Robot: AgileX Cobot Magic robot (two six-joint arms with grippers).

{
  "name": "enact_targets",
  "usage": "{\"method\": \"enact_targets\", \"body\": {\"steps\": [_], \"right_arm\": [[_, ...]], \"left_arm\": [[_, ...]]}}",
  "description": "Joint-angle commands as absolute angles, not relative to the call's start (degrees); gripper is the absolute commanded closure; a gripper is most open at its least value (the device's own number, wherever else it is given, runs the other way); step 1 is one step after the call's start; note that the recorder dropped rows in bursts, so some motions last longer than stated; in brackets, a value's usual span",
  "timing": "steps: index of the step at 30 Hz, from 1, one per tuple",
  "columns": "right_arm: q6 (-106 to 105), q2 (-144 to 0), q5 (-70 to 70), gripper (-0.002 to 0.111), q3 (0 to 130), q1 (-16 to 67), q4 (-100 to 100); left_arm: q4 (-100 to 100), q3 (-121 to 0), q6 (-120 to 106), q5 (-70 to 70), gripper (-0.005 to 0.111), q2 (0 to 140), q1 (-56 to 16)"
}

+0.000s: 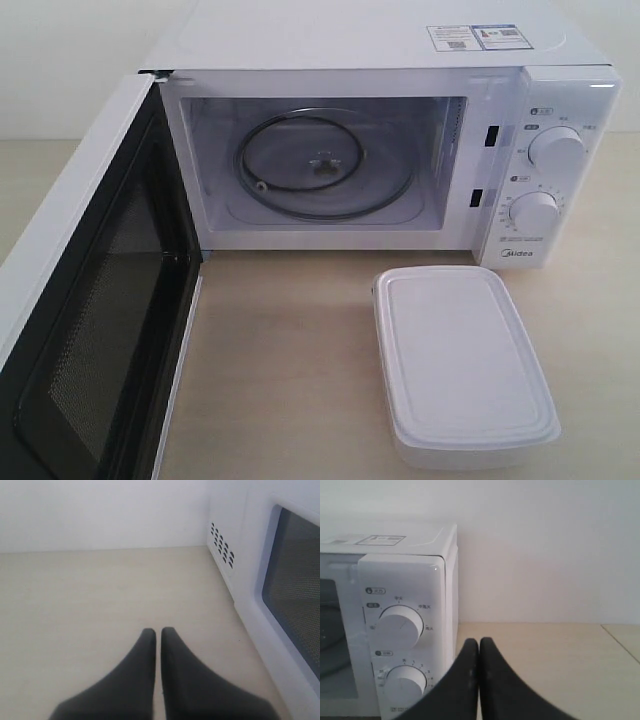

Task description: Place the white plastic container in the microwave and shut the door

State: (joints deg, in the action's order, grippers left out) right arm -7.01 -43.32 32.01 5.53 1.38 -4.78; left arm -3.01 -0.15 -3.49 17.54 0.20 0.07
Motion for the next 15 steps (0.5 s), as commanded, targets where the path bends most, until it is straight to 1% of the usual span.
{"method": "enact_targets", "body": {"steps": [1, 6, 10, 15], "right_arm": [[-0.4, -43.5, 32.9, 0.108, 6.0, 1.2, -4.8], [-2.1, -44.3, 33.1, 0.108, 6.0, 1.2, -4.8], [-3.8, -48.4, 33.8, 0.108, 6.0, 1.2, -4.8], [-3.8, -57.3, 41.3, 0.108, 6.0, 1.2, -3.9]], "left_arm": [[-3.0, 0.0, -3.5, 17.6, 0.102, 0.0, 0.4], [-3.0, 0.0, -3.5, 17.6, 0.102, 0.0, 0.4], [-3.0, 0.0, -3.5, 17.6, 0.102, 0.0, 0.4], [-3.0, 0.0, -3.5, 17.6, 0.102, 0.0, 0.4]]}}
